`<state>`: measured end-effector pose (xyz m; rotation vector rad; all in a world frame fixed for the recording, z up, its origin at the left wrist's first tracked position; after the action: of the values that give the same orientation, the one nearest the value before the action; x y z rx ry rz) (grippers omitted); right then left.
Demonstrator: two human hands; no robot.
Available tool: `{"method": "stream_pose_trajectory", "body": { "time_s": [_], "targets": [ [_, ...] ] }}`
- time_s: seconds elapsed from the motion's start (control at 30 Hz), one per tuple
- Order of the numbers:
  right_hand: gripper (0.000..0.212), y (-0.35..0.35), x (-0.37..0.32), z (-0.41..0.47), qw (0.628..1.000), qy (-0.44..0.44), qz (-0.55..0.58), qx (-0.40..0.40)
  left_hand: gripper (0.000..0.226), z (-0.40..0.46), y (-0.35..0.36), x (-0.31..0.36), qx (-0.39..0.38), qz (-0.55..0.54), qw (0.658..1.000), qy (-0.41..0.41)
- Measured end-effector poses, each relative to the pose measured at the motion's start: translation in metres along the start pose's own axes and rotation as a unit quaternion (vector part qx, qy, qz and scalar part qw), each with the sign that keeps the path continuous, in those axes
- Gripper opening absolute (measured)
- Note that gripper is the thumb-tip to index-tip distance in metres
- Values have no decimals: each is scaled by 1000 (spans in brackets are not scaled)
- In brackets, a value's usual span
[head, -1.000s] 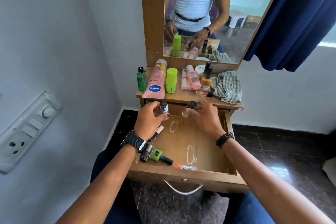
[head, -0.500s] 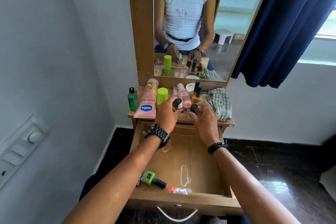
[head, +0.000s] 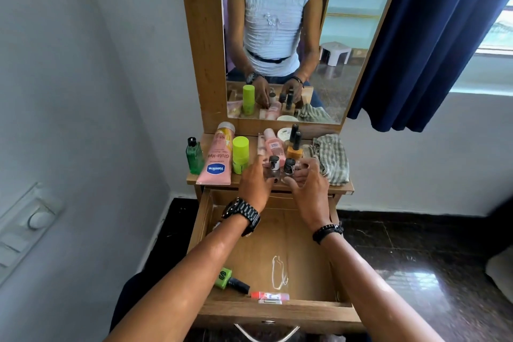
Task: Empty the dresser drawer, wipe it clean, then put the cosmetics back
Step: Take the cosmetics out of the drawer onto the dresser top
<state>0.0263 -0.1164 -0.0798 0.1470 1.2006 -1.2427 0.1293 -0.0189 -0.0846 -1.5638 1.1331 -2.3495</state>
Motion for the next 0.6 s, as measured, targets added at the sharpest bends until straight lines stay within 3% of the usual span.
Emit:
{"method": "stream_pose_trajectory", "body": {
  "time_s": [0.37, 0.43, 0.6],
  "targets": [
    [37, 0, -1, -28, 997, 25, 67, 15, 39, -39, -25, -32, -24, 19, 999, -9],
    [29, 14, -7, -38, 996, 22, 77, -39, 33, -51, -36, -52, -28, 74, 997, -22],
    [14, 88, -14, -72, 957, -3, 24, -288, 26, -72, -67, -104, -48, 216, 970, -103]
  ]
}}
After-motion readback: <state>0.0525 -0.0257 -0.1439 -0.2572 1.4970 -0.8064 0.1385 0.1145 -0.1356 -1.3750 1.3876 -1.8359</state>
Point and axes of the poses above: each hand's wrist, its own z-axis towards the middle knuckle, its own y-axis out of the palm, x = y × z, the point moved 8 cm from there along z, towards the middle knuckle, and after that the axes turned 2 degrees about -y, right-handed, at the moved point
